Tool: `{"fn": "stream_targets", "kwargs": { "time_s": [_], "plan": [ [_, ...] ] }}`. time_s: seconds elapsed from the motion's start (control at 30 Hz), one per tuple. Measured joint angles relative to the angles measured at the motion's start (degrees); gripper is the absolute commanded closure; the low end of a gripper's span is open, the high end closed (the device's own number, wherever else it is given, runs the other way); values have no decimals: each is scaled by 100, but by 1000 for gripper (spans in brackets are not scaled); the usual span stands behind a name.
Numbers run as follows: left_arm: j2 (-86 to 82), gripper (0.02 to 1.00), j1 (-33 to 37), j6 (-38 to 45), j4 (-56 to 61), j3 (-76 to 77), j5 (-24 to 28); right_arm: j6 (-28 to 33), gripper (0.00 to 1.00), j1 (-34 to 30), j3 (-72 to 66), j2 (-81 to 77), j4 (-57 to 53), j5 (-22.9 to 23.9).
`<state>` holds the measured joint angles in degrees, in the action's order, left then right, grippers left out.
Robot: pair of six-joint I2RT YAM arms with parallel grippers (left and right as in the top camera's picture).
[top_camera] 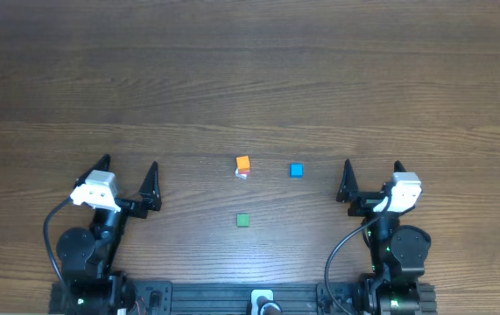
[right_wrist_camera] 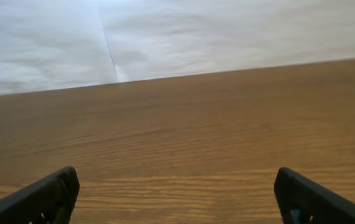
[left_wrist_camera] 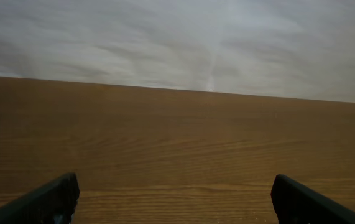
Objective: Stack Cubes
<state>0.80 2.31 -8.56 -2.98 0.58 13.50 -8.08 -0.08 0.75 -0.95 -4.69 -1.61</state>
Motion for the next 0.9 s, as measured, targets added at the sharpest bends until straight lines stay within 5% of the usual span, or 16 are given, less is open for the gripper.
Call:
{"fn": "stream_targets", "kwargs": {
  "time_s": [0.3, 0.73, 0.9],
  "plan": [
    [0, 18, 0, 2, 0, 0, 0, -396, 7, 0, 940, -634, -1880, -192],
    [0, 18, 0, 2, 0, 0, -2, -1067, 9, 15, 3810, -3932, -4019, -417],
    [0, 18, 0, 0, -2, 0, -2, -1281, 7, 509, 4872, -5211, -4680, -476]
  ]
}}
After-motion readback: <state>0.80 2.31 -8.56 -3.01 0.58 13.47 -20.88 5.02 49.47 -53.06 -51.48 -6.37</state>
